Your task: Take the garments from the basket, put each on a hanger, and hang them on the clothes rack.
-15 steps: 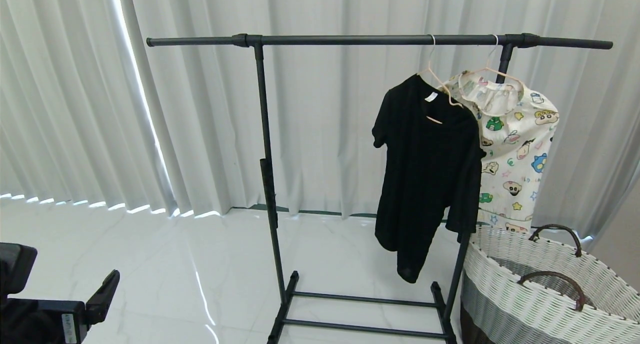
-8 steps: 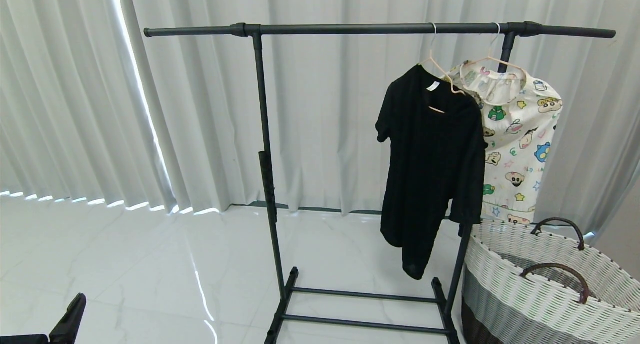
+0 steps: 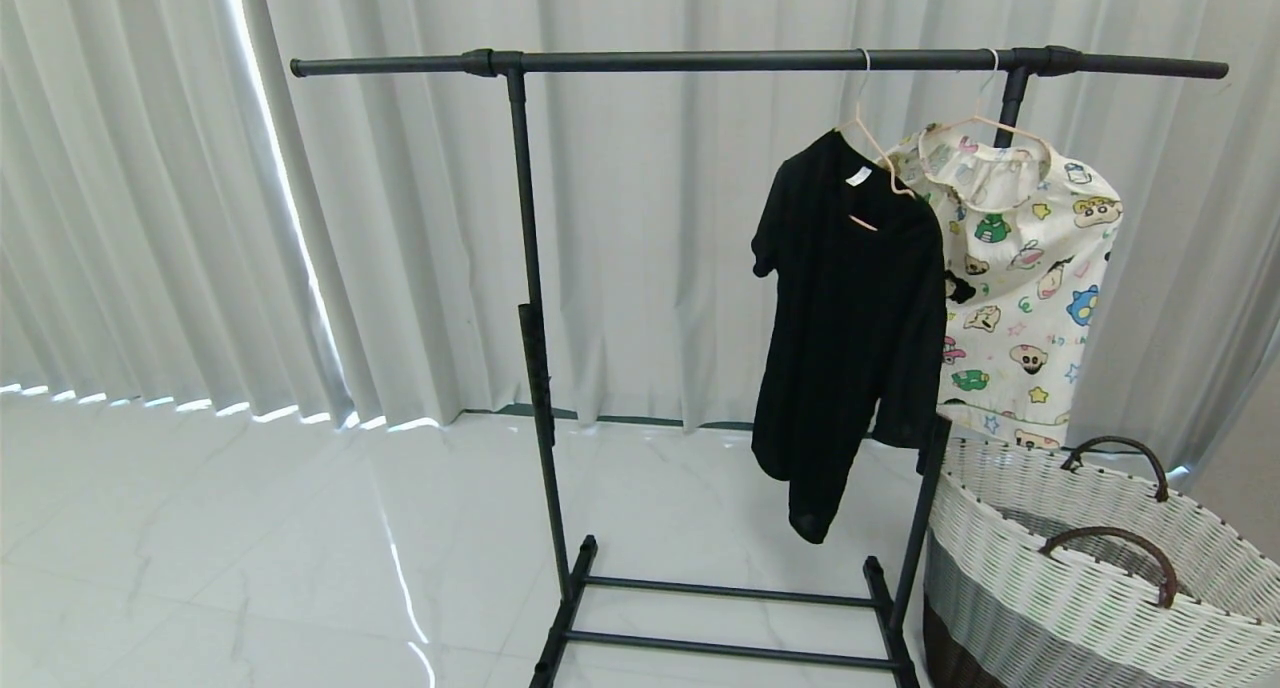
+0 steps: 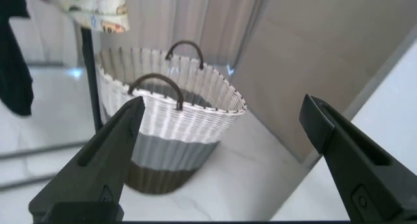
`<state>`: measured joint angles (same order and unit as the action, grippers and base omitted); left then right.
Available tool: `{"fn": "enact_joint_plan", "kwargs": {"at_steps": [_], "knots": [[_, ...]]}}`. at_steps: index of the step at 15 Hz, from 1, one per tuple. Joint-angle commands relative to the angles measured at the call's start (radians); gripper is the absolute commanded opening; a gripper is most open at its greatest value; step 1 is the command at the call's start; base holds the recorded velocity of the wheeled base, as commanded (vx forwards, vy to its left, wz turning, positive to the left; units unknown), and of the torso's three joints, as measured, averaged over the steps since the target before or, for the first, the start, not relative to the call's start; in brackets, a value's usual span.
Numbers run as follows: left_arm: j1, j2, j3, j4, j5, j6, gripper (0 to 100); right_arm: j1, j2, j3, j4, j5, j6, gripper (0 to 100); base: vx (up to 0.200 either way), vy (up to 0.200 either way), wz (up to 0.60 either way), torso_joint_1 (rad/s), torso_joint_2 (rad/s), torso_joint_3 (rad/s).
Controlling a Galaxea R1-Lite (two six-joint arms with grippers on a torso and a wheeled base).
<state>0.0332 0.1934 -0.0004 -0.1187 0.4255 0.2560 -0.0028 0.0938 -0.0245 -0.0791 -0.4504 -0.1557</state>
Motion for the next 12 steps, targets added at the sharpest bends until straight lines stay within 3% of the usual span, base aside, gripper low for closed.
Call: {"fn": "enact_joint_plan", "kwargs": {"at_steps": [1, 3, 5, 7, 9, 10, 12], "knots": [[-0.003, -0.129, 0.000, 0.074, 0.041, -0.021, 100, 0.007, -0.094, 0.024, -0.001, -0.005, 0.016, 100, 0.000, 0.000, 0.00, 0.000, 0.00, 0.000], [-0.003, -0.131, 0.000, 0.076, 0.048, -0.115, 100, 0.007, -0.094, 0.024, -0.004, -0.008, 0.050, 100, 0.000, 0.000, 0.00, 0.000, 0.00, 0.000], [-0.003, -0.131, 0.000, 0.079, 0.053, -0.141, 100, 0.007, -0.094, 0.024, -0.001, -0.008, 0.067, 100, 0.000, 0.000, 0.00, 0.000, 0.00, 0.000], [-0.003, -0.129, 0.000, 0.079, 0.027, -0.110, 100, 0.007, -0.094, 0.024, -0.001, -0.005, 0.064, 100, 0.000, 0.000, 0.00, 0.000, 0.00, 0.000], [-0.032, -0.173, 0.000, 0.079, -0.137, -0.113, 100, 0.007, -0.094, 0.024, -0.004, 0.015, 0.047, 100, 0.000, 0.000, 0.00, 0.000, 0.00, 0.000], [-0.041, -0.193, 0.000, 0.079, -0.268, -0.170, 100, 0.007, -0.094, 0.024, -0.004, 0.015, 0.048, 100, 0.000, 0.000, 0.00, 0.000, 0.00, 0.000], [-0.041, -0.193, 0.000, 0.080, -0.304, -0.250, 100, 0.007, -0.094, 0.024, -0.002, 0.030, 0.050, 100, 0.000, 0.000, 0.00, 0.000, 0.00, 0.000]]}}
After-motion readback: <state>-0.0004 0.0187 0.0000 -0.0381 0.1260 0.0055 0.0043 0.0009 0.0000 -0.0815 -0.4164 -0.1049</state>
